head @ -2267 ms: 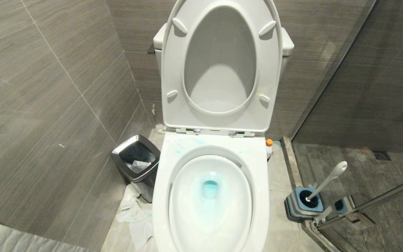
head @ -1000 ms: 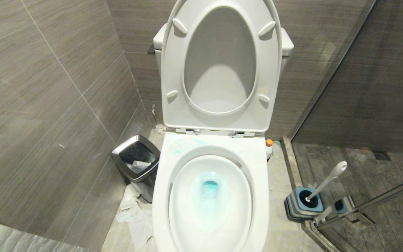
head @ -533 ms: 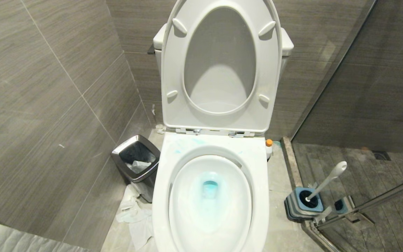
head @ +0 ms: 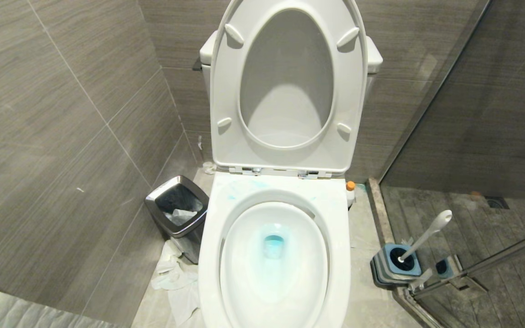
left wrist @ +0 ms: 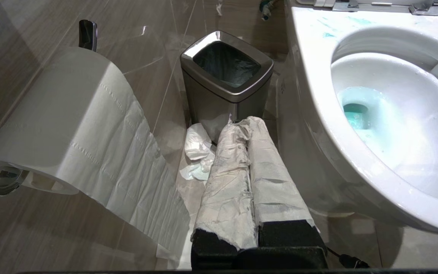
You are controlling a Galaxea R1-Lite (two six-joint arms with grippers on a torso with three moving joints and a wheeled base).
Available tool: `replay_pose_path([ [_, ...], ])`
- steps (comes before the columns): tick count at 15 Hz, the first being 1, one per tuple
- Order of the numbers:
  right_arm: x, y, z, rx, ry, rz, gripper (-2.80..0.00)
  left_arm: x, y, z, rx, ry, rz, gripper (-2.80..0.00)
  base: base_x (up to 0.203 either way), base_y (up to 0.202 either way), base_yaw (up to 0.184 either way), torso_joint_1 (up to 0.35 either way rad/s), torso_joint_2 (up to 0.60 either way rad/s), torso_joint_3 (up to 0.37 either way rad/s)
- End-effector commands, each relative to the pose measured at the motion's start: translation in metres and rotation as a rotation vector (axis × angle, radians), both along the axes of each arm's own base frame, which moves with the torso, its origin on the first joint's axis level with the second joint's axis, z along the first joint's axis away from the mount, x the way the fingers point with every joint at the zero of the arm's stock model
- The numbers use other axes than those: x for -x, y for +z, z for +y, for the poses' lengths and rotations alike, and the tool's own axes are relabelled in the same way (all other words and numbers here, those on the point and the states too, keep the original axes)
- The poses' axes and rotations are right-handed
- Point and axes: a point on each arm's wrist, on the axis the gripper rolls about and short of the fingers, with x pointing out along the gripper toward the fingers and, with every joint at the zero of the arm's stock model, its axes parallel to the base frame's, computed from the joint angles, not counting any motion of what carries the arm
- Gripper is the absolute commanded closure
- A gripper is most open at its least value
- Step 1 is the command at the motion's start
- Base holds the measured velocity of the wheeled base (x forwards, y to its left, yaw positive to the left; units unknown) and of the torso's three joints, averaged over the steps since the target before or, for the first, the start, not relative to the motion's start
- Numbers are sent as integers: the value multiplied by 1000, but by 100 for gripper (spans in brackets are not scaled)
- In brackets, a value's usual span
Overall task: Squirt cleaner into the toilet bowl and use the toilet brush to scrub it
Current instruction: Flush the toilet
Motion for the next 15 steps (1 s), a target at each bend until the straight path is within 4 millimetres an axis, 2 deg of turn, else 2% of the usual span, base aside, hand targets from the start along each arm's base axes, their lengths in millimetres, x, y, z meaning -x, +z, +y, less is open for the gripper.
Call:
replay_pose_path([
  [1,-1,-3,0,-2,-1,11,0,-1,-2,0,1,1,9,0,0,0,0,0,0,0],
  [5,-1,-3,0,-93,-10,8,0,-1,-2,0,1,1,9,0,0,0,0,0,0,0],
  [15,-1,-3,0,-93,-13,7,0,-1,-2,0,1,1,9,0,0,0,0,0,0,0],
])
